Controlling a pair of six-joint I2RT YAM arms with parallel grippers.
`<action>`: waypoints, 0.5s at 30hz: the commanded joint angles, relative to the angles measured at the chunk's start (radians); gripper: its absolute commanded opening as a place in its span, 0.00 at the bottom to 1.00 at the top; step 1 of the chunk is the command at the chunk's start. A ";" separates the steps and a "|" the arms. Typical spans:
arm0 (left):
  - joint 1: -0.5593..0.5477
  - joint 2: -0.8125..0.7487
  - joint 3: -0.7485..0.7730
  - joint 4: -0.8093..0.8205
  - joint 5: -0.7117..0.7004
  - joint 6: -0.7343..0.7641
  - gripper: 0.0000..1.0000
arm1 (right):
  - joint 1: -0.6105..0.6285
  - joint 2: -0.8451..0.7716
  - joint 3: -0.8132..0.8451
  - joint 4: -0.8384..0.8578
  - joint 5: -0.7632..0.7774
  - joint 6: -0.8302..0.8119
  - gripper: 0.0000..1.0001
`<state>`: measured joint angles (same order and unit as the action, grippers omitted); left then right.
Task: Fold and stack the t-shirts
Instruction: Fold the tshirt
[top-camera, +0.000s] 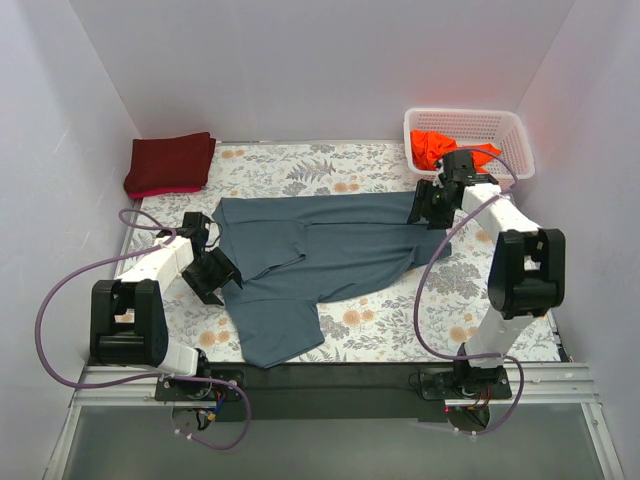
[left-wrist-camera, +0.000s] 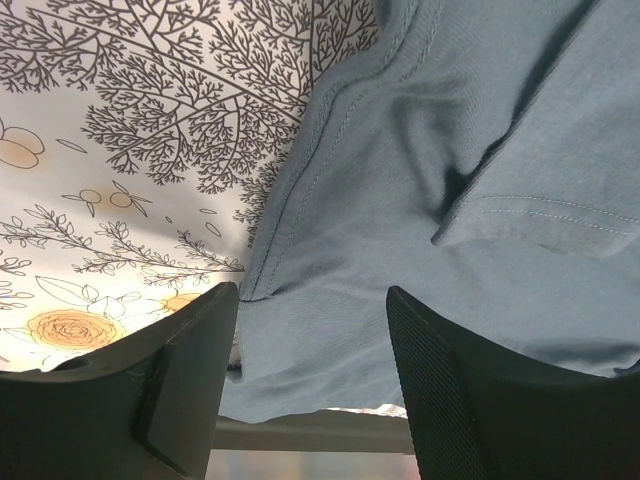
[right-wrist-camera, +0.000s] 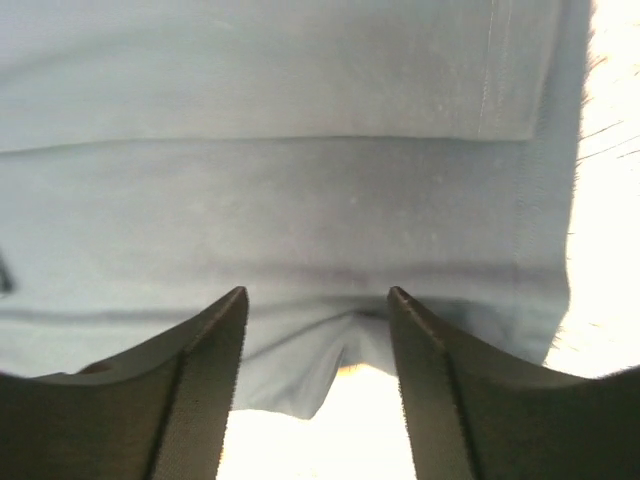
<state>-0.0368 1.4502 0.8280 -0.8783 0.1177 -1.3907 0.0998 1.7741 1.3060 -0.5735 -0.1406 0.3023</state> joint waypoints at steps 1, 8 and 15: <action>-0.003 -0.024 0.023 0.010 0.013 0.010 0.60 | -0.021 -0.143 -0.026 0.000 -0.019 -0.078 0.68; -0.003 -0.027 0.026 0.015 0.013 0.016 0.62 | -0.159 -0.363 -0.333 0.148 -0.181 -0.100 0.70; -0.003 -0.031 0.030 0.016 0.007 0.022 0.65 | -0.221 -0.449 -0.528 0.329 -0.278 -0.068 0.74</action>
<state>-0.0368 1.4502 0.8291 -0.8734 0.1177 -1.3815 -0.1116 1.3430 0.8043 -0.4007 -0.3248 0.2321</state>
